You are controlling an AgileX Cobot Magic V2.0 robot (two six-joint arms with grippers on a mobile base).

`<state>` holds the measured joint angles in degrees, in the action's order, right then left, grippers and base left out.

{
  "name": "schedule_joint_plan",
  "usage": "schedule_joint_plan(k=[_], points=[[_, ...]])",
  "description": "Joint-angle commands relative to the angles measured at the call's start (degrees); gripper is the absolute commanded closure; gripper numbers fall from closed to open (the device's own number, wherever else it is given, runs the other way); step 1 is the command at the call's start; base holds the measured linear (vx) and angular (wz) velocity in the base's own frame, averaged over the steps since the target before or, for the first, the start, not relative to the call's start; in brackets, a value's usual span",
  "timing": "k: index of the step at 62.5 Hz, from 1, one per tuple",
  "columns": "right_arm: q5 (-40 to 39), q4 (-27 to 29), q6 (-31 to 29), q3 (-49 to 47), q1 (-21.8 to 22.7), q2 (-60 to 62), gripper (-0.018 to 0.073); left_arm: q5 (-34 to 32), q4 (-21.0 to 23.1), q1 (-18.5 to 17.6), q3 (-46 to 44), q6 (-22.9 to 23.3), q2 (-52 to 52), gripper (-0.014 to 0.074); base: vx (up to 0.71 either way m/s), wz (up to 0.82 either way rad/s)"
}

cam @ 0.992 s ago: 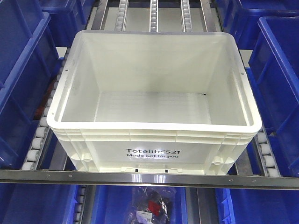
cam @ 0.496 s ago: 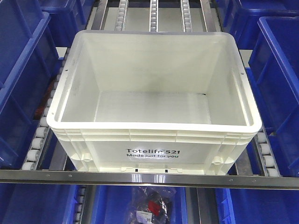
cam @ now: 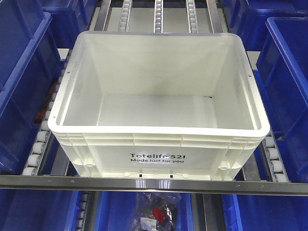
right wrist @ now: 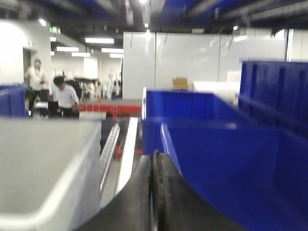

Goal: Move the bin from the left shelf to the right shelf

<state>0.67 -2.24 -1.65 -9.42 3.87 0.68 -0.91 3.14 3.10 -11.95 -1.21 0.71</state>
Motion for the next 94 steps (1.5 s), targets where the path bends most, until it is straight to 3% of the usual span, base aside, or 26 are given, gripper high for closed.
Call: schedule_joint_plan(k=[1, 19, 29, 49, 59, 69, 78, 86, 94], points=[[0.4, -0.3, -0.3, -7.9, 0.3, -2.6, 0.0568, -0.8, 0.0, 0.1, -8.0, 0.4, -2.8, 0.0565, 0.0, 0.0], [14.5, 0.8, 0.0, -23.9, 0.3, -17.0, 0.0568, 18.9, -0.2, 0.1, -26.9, -0.1, -18.4, 0.0565, 0.0, 0.0], [16.7, 4.0, 0.0, -24.3, 0.3, -21.9, 0.0568, 20.3, 0.2, 0.1, -26.1, 0.0, -22.5, 0.0565, 0.0, 0.0], [18.7, 3.7, -2.0, -24.3, 0.3, -27.6, 0.0552, 20.3, 0.2, 0.1, -24.1, 0.0, -23.4, 0.0554, 0.0, 0.0], [18.6, 3.8, -3.5, -24.3, 0.3, -29.3, 0.0395, 19.9, 0.2, 0.1, -24.1, 0.0, -23.4, 0.0396, 0.0, 0.0], [17.6, 3.2, -3.5, -24.3, 0.3, -29.3, 0.0078, 18.2, 0.2, 0.1, -24.1, 0.0, -23.4, 0.0131, 0.0, 0.0], [19.7, 3.2, -3.3, -25.4, 0.3, -31.5, -0.0148, 19.9, 0.3, -0.3, -25.1, -1.5, -24.3, 0.0003, 0.0, 0.0], [27.0, 4.6, -3.7, -30.7, -0.6, -36.8, -0.0166, 26.9, 0.2, -4.7, -30.6, -3.3, -28.4, -0.0008, 0.0, 0.0], [31.4, 4.4, -5.8, -36.5, -8.4, -42.7, -0.0137, 33.3, 0.2, -12.5, -36.2, -6.0, -33.8, 0.0007, 0.0, 0.0]])
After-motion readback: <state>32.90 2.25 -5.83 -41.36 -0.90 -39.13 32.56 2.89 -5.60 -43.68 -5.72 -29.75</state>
